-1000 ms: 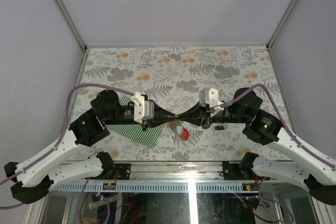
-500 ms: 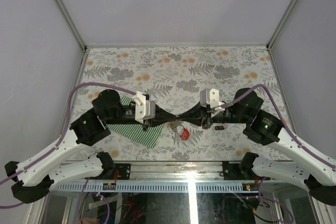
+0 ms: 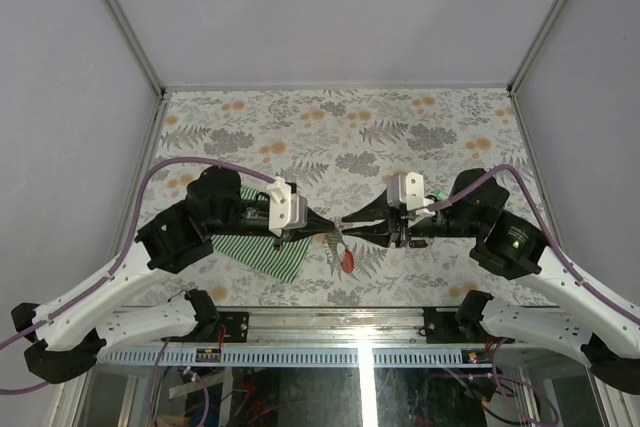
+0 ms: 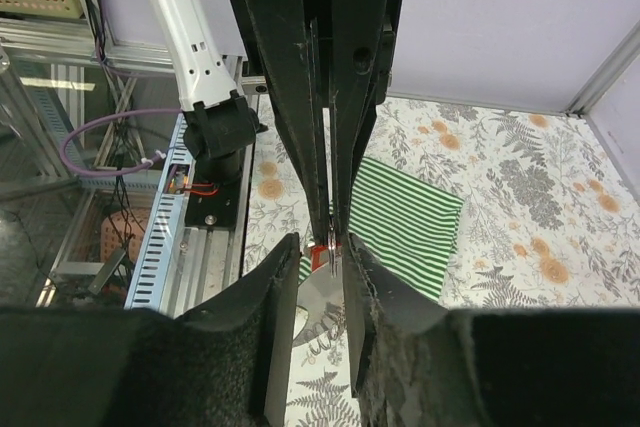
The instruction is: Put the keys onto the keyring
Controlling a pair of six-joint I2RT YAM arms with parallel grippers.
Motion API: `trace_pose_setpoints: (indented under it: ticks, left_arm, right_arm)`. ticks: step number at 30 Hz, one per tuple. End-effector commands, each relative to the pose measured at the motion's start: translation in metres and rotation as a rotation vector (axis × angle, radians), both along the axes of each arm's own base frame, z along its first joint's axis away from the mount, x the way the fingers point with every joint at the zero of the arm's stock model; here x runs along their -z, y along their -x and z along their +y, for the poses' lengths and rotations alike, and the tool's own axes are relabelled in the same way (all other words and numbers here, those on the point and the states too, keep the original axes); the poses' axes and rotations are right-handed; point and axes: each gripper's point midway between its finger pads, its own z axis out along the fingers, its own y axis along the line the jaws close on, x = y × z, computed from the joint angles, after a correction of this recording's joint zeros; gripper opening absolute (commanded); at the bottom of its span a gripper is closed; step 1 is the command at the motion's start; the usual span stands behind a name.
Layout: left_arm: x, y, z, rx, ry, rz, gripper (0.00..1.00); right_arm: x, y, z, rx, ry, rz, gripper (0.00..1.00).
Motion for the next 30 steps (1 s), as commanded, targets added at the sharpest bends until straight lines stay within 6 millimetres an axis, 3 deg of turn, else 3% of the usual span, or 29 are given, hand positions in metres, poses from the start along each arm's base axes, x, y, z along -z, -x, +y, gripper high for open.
trace_pose_setpoints:
  ticks: [1,15,30]
  left_arm:
    - [-0.012,-0.001,0.004,0.005,-0.019,-0.064,0.00]
    - [-0.011,-0.003,0.004,0.006,-0.051,-0.068,0.00]
    - [-0.011,-0.003,0.003,0.012,-0.052,-0.069,0.00]
  right_arm:
    - [-0.022,0.003,-0.005,-0.002,-0.031,-0.049,0.30]
    - [-0.008,-0.010,0.008,0.019,0.031,0.001,0.35]
    - [0.000,-0.013,0.014,0.009,0.044,0.015,0.29]
